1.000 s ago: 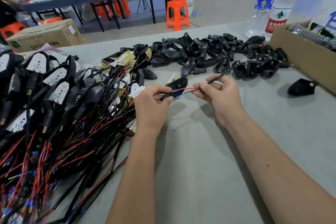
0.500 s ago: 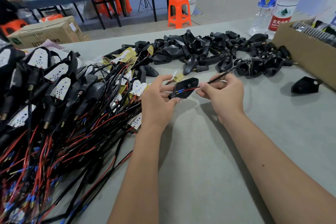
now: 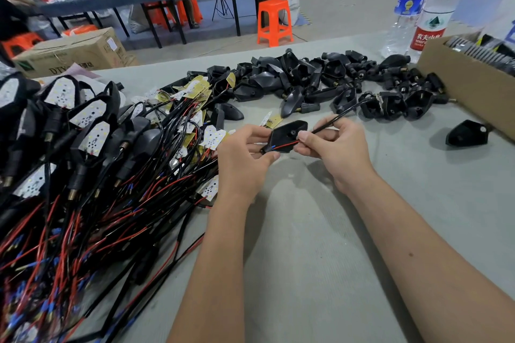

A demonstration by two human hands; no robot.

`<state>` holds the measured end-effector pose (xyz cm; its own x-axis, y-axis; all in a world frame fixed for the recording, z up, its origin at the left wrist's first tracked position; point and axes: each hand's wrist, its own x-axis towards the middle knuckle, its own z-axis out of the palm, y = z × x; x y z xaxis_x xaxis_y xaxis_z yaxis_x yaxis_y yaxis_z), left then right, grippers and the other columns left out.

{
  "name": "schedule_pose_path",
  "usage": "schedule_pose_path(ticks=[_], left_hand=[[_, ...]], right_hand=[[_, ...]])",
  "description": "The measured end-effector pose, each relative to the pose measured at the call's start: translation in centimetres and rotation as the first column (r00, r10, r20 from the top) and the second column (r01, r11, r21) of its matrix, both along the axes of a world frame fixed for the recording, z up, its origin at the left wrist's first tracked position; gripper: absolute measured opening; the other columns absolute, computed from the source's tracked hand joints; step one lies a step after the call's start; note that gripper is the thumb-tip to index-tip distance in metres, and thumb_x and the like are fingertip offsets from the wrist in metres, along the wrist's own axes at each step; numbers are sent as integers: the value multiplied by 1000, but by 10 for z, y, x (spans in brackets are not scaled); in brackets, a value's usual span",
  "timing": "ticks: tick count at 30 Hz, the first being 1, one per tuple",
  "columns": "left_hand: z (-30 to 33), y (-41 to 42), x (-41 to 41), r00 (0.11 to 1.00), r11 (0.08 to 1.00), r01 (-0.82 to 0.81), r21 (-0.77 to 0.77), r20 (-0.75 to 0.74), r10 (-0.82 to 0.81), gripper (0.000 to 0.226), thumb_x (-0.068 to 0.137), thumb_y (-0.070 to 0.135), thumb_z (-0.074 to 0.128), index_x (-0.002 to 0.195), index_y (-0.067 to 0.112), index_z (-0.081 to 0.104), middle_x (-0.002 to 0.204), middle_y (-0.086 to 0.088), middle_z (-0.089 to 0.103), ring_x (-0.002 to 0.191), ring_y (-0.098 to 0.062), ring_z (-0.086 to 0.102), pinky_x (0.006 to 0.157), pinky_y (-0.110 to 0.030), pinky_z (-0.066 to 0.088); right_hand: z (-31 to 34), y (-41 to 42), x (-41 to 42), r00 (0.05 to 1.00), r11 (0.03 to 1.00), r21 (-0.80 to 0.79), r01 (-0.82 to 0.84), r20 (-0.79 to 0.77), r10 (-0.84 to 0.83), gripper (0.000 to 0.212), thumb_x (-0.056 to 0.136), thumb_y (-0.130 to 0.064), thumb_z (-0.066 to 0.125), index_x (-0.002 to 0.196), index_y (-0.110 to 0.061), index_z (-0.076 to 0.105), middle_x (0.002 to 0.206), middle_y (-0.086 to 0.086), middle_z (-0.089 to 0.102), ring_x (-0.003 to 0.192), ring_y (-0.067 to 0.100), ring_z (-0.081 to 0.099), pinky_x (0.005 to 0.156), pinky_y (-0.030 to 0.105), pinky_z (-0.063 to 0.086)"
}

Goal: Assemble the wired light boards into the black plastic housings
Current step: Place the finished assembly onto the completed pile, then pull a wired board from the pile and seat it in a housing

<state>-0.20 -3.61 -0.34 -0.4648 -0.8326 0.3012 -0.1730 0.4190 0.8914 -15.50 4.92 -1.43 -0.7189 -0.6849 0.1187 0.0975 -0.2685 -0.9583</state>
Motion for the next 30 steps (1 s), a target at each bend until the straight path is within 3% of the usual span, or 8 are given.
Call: schedule_pose_path(ticks=[4,6,9,12,15,20,24,30], left_hand=[[1,5,-6,1000,999,12,-47,16,-11,32,73,7,91,97,16,73,92,10,73,84,-9,70,78,-19,56],[2,7,-7,1000,998,4,-55,20,-3,27,73,11,92,92,17,73,86,8,72,78,-12,71,72,-19,57],[3,6,-5,999,999,-42,-31,16,43,22,74,22,92,83,22,72,77,7,71,66,-6,66,59,-15,51],[5,2,-1,997,998,-56,13,58,55,23,73,29,93,82,20,75,73,4,72,62,0,62,61,-14,50],[9,1,4,1000,983,28,183,6,-29,21,75,17,92,86,12,75,75,-6,76,62,-13,69,64,-25,58],[13,-6,13,993,945,116,307,-32,-111,20,77,-1,86,93,2,74,85,-20,76,75,-28,76,73,-31,63],[11,-9,18,991,931,132,339,-18,-134,14,81,-11,78,90,-1,74,81,-22,75,72,-29,77,69,-28,62],[9,-11,18,989,961,90,263,87,-116,11,87,-6,74,91,5,74,68,-11,74,62,-21,73,62,-24,59]], right_hand=[[3,0,6,988,992,104,-74,-129,87,28,83,1,82,90,-9,56,65,12,73,51,24,70,41,26,48],[3,0,8,977,983,151,-102,-172,128,25,84,-5,82,91,-10,59,71,12,76,51,23,69,40,23,45],[7,0,8,980,982,124,-141,-123,156,16,96,-21,74,91,-8,65,78,12,78,51,20,68,40,23,45],[9,0,4,997,991,112,-74,-22,77,27,105,-26,59,89,-5,66,72,7,72,48,18,62,39,25,43],[8,0,1,998,986,168,-8,-60,18,25,104,-22,60,89,-4,67,64,1,61,48,14,55,39,24,40],[9,2,-2,999,987,160,10,33,-15,23,102,-19,64,99,4,66,62,0,63,48,12,53,38,22,38],[9,2,-5,997,988,151,19,74,-30,19,101,-18,66,95,0,66,63,1,63,48,12,52,38,21,39],[8,2,-4,996,988,149,43,66,-54,19,100,-16,67,92,1,66,63,2,65,47,12,53,37,22,38]])
